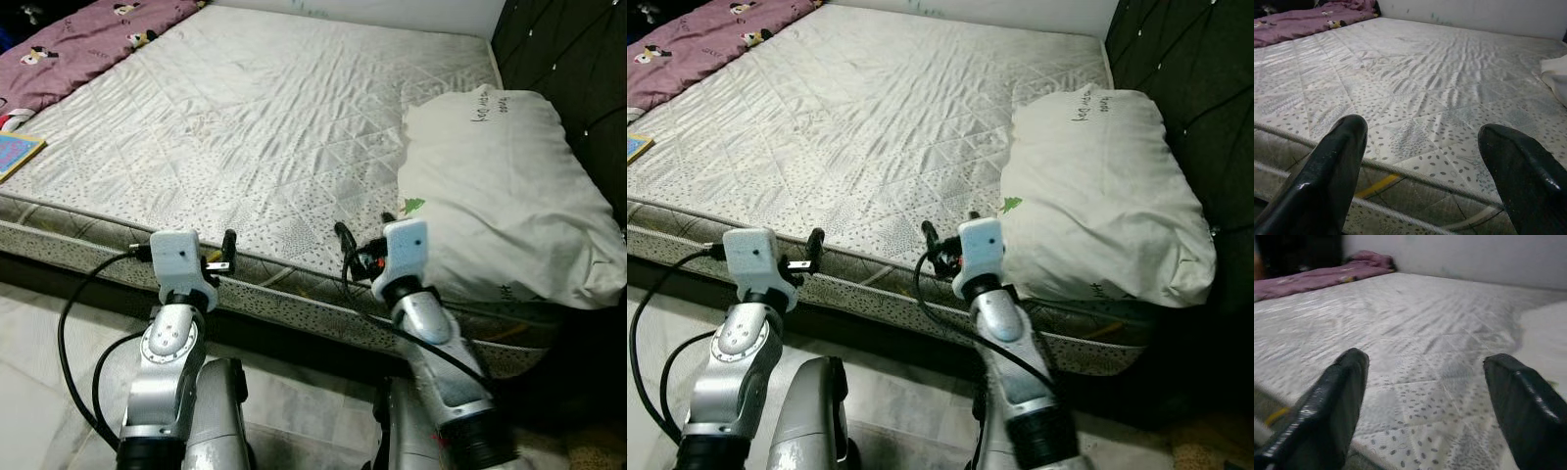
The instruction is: Clean up the room
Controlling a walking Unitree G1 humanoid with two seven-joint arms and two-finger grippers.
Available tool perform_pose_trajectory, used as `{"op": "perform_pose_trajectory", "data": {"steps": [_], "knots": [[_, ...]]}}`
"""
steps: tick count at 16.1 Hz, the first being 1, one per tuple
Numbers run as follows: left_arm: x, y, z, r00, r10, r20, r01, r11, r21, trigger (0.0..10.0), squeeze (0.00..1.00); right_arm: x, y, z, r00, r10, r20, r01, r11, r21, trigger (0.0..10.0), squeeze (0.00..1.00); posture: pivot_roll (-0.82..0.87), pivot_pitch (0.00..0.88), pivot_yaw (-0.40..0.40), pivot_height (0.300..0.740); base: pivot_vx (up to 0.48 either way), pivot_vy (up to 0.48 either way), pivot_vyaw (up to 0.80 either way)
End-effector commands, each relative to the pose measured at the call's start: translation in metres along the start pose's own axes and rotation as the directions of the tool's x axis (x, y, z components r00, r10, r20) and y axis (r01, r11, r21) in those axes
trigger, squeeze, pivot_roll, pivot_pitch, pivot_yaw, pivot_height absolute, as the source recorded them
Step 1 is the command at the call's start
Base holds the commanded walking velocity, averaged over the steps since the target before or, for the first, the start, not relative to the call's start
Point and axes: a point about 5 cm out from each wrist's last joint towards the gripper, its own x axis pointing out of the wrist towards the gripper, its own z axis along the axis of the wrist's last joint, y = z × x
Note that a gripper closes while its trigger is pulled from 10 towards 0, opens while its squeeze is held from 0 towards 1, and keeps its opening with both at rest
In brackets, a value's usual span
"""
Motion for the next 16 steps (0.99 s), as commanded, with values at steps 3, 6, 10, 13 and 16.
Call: {"op": "perform_pose_trajectory", "data": {"steps": [3,6,10,13,16], "knots": [[-0.003,0.005,-0.004,0.998,0.049,-0.032,-0.051,0.997,-0.058,10.0,0.00,-0.001,-0.027,-0.006,0.975,-0.209,-0.071,0.212,0.976,0.052,10.0,0.00,0.07,0.000,-0.001,0.554,0.000,0.000,0.00],[-0.004,-0.006,-0.002,0.999,-0.049,-0.024,0.047,0.996,-0.076,10.0,0.00,-0.008,-0.005,-0.009,0.996,-0.037,-0.081,0.041,0.997,0.058,10.0,0.00,0.07,0.000,0.003,0.554,0.000,0.000,0.00],[-0.006,-0.008,0.000,0.999,-0.046,-0.006,0.046,0.998,-0.040,10.0,0.00,-0.020,-0.004,-0.028,0.980,-0.107,-0.168,0.119,0.991,0.061,10.0,0.00,0.09,0.000,-0.017,0.554,0.000,0.000,0.00],[-0.007,-0.008,-0.001,0.999,-0.040,-0.009,0.040,0.998,-0.042,10.0,0.00,-0.014,-0.004,-0.019,0.989,-0.075,-0.127,0.082,0.996,0.048,10.0,0.00,0.09,0.000,-0.029,0.554,0.000,0.000,0.00],[-0.007,-0.011,-0.003,0.999,-0.049,-0.013,0.048,0.998,-0.047,10.0,0.00,-0.012,-0.007,-0.013,0.992,-0.060,-0.107,0.067,0.996,0.061,10.0,0.00,0.07,0.000,-0.028,0.559,0.000,0.000,0.00]]}}
